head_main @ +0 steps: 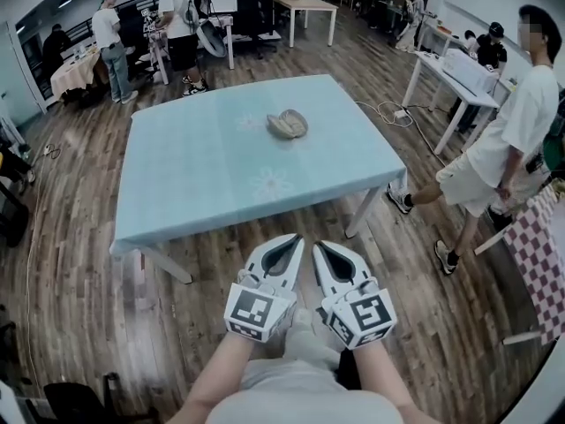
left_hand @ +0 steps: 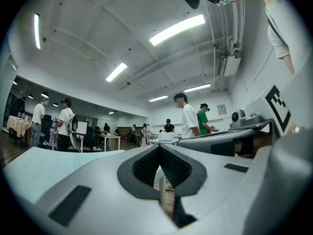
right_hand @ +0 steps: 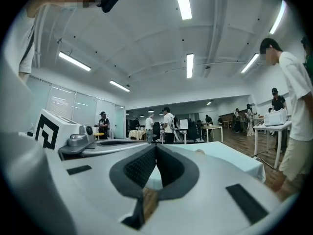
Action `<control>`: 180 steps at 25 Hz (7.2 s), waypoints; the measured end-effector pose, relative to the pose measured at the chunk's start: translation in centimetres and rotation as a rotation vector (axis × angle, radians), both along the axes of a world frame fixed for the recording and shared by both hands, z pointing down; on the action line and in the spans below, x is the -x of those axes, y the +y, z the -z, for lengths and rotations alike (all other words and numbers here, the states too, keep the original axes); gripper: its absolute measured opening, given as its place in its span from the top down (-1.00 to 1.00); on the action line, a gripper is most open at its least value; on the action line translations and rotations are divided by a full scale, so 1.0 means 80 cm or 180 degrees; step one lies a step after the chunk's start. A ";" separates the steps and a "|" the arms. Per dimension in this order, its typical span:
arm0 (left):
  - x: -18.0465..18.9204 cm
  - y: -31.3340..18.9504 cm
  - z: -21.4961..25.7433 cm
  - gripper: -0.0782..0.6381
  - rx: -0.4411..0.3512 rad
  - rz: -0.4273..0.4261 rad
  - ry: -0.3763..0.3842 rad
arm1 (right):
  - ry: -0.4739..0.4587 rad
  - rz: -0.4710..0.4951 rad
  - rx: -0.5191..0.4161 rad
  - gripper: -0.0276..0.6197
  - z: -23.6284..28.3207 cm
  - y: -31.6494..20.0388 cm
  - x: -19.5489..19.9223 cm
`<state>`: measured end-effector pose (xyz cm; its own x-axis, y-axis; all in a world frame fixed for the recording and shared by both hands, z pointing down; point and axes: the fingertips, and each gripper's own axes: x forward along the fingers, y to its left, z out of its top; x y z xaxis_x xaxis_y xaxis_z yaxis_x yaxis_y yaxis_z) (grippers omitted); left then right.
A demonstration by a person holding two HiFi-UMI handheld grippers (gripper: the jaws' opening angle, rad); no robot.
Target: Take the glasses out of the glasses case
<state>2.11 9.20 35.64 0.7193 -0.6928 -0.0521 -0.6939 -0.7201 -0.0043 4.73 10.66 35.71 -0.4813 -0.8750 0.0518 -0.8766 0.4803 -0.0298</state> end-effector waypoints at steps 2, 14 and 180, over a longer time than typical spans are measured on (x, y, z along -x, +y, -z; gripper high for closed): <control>-0.010 -0.019 0.001 0.76 -0.0007 0.0017 0.0001 | -0.0006 0.0005 0.0002 0.89 0.000 -0.021 -0.012; -0.056 -0.131 0.001 0.76 0.0044 0.0247 0.0018 | -0.0029 0.0186 -0.0002 0.89 0.006 -0.135 -0.061; -0.005 -0.731 -0.178 0.76 0.1141 0.0418 -0.0130 | 0.1384 0.0155 0.2213 0.84 -0.317 -0.808 -0.058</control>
<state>2.50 -49.30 49.86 0.6197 -0.7482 0.2371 -0.7848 -0.5859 0.2022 9.38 -53.96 61.08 -0.3297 -0.5530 0.7652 -0.8571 0.5151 0.0029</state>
